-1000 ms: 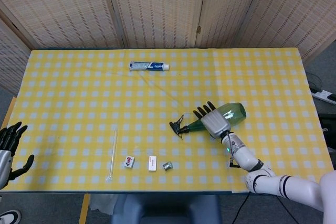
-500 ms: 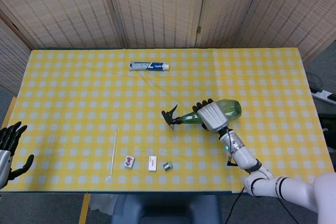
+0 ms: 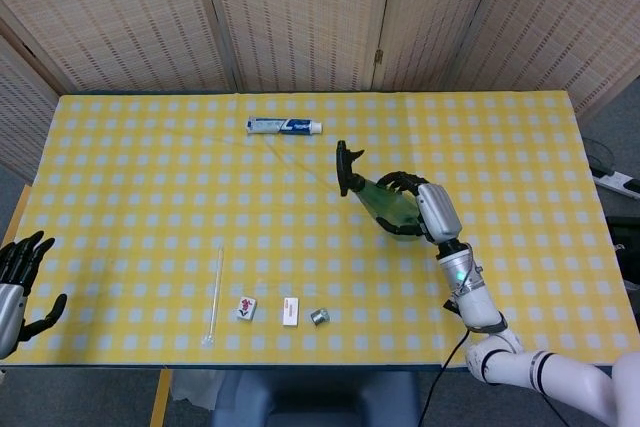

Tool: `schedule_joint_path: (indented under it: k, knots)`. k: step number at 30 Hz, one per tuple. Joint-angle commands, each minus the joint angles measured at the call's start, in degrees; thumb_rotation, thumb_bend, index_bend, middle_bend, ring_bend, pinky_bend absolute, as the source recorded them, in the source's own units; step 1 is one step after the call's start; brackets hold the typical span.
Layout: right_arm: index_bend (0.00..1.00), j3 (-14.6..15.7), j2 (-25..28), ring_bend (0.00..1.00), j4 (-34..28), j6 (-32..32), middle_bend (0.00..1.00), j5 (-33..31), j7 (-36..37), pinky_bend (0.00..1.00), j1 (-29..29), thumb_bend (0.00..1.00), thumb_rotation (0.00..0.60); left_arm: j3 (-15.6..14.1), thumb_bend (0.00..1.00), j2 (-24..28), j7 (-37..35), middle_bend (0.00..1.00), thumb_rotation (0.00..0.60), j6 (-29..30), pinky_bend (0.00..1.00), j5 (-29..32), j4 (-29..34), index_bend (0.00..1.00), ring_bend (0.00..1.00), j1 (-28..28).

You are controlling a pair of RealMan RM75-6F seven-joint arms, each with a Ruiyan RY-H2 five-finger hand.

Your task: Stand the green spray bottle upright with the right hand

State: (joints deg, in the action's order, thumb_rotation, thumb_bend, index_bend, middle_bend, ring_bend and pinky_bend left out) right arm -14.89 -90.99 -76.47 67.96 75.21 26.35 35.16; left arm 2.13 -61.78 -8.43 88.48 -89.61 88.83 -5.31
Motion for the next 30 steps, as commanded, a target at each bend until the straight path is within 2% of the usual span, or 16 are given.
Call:
schedule_joint_path:
  k: [1, 7, 12, 16, 23, 30]
  knots:
    - [0.64, -1.1, -2.4, 0.61, 2.3, 1.7, 0.66, -0.1, 15.8, 0.43, -4.1, 0.29, 0.600, 0.0, 0.44, 0.0, 0.1, 0.06, 0.600, -0.3, 0.00, 0.1, 0.0, 0.00, 0.02, -0.1]
    - [0.64, 1.0, -5.4, 0.61, 12.1, -0.2, 0.66, 4.2, 32.4, 0.43, -4.0, 0.29, 0.600, -0.1, 0.44, 0.2, -0.2, 0.06, 0.600, -0.6, 0.00, 0.3, 0.2, 0.00, 0.01, -0.1]
    - [0.64, 3.0, -7.7, 0.60, 18.3, 0.9, 0.65, 7.8, 40.0, 0.43, -3.9, 0.29, 0.600, 0.0, 0.44, 0.4, -0.7, 0.06, 0.600, -1.0, 0.00, 0.5, 0.2, 0.00, 0.01, -0.2]
    - [0.64, 4.3, -9.7, 0.60, 22.7, 2.7, 0.65, 9.8, 42.2, 0.43, -4.0, 0.29, 0.600, -0.1, 0.43, 0.5, -1.1, 0.06, 0.600, -1.2, 0.00, 0.5, 0.1, 0.00, 0.01, -0.3]
    - [0.63, 5.9, -11.1, 0.57, 26.6, 6.5, 0.62, 13.1, 42.5, 0.42, -3.7, 0.29, 0.600, -0.1, 0.43, 0.7, -1.7, 0.06, 0.600, -1.4, 0.00, 0.4, -0.1, 0.00, 0.01, -0.4]
    - [0.49, 7.8, -10.7, 0.46, 27.8, 8.5, 0.51, 14.8, 41.4, 0.31, -4.4, 0.29, 0.600, -0.2, 0.43, 0.7, -1.7, 0.06, 0.600, -1.1, 0.00, 0.1, 0.0, 0.00, 0.01, -0.3]
